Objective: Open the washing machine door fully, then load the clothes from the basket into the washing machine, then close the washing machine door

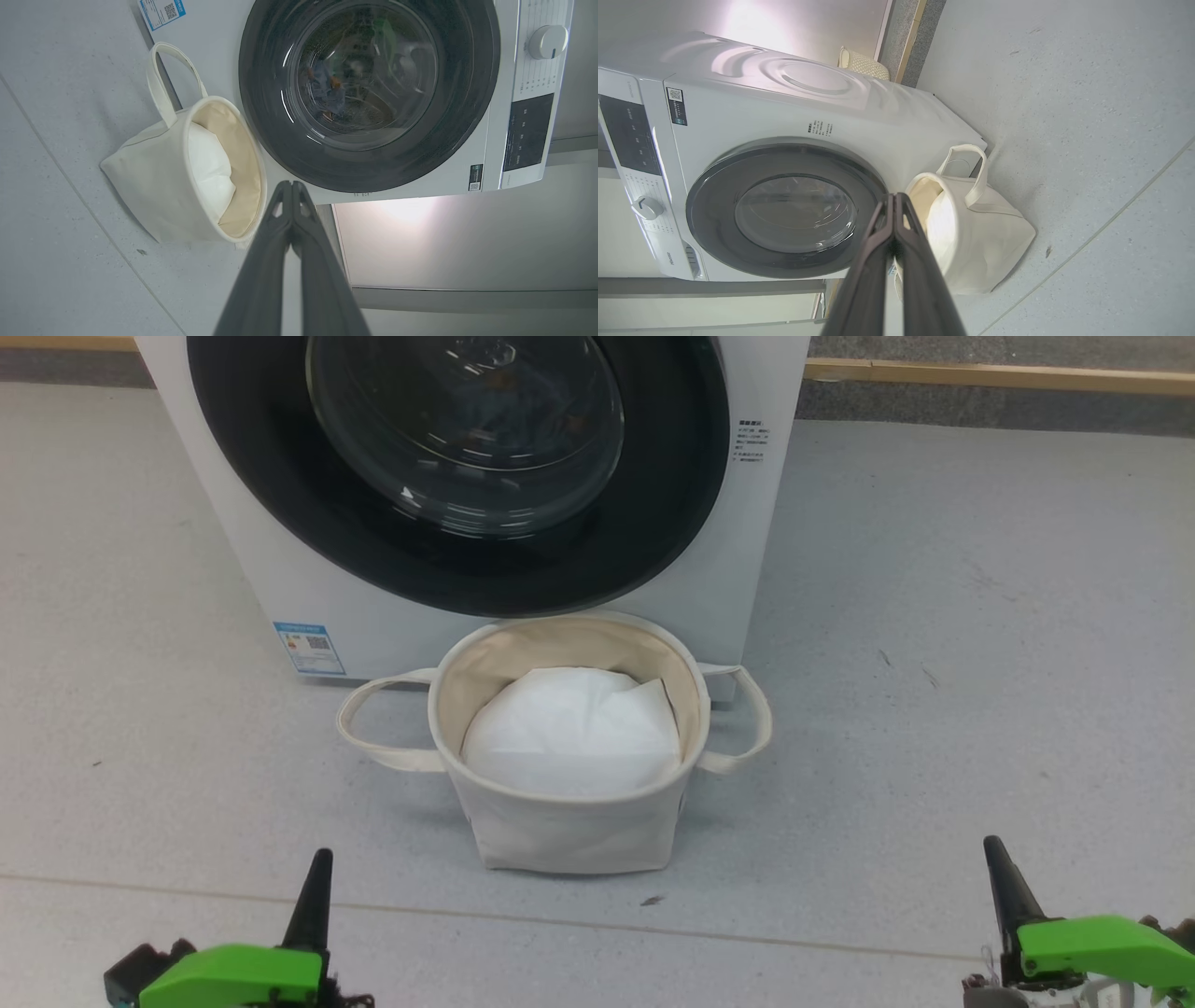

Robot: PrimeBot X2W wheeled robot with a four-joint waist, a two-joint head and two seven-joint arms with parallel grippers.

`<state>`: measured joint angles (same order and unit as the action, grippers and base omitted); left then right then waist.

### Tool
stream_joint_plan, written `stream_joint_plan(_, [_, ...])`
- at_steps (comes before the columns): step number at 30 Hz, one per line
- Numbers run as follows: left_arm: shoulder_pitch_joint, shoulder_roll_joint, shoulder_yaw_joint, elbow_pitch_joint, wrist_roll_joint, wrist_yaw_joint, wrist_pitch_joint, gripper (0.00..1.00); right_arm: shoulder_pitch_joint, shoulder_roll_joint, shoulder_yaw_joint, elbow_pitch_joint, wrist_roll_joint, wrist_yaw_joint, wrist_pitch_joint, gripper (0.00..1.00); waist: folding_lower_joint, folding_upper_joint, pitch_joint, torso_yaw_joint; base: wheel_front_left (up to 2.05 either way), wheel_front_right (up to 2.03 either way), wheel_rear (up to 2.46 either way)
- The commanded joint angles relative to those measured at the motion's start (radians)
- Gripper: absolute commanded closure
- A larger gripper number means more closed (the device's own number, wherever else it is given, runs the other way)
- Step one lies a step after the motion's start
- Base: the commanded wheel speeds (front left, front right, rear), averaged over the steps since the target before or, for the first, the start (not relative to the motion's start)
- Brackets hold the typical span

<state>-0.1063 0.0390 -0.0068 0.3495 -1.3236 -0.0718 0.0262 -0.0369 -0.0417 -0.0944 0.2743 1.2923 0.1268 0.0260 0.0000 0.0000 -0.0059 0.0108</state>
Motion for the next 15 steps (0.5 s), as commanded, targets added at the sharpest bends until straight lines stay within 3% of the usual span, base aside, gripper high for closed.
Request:
stream_joint_plan(1, [-0.021,0.009,0.040,-0.043,-0.026,-0.011,0.011,1.00,-0.048,-0.009,0.010,-0.031,0.029,0.003,0.009,1.00,0.0000,0.0000,0.000,0.000,0.00,0.00,0.00])
stream_joint_plan(15, [-0.011,0.010,0.083,-0.076,-0.166,-0.037,0.052,1.00,-0.060,-0.010,-0.005,-0.030,0.185,0.003,0.050,1.00,0.0000,0.0000,0.005,-0.006,0.00,0.00,0.00])
